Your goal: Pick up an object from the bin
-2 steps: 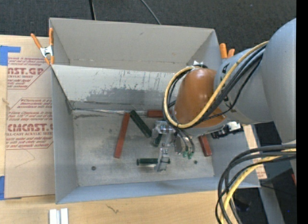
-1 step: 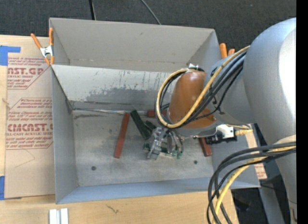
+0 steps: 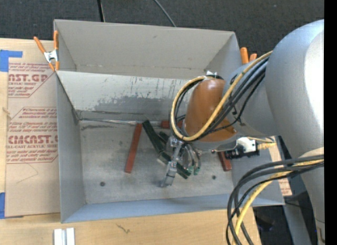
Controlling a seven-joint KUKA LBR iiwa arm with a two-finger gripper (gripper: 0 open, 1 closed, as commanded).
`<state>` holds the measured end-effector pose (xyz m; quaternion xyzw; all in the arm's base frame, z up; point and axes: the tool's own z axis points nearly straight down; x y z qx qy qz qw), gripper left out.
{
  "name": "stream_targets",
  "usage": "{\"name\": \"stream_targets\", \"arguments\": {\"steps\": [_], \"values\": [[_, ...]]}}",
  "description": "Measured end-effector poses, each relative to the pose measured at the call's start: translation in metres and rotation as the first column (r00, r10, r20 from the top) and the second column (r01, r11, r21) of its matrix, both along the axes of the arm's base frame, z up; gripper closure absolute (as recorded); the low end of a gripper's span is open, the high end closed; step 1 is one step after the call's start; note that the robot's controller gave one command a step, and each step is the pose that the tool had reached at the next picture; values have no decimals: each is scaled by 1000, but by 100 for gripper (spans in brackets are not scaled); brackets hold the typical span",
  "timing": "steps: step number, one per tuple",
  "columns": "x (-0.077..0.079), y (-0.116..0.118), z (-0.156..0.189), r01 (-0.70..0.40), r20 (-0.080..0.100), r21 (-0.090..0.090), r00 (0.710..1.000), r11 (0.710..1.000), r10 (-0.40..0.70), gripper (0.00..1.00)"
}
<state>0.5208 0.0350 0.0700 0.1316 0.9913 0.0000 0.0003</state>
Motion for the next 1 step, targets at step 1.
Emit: {"name": "stream_targets", "arguments": {"steps": [1], "values": [[0, 0, 0, 0, 1, 0, 1000, 1000, 0, 100]]}}
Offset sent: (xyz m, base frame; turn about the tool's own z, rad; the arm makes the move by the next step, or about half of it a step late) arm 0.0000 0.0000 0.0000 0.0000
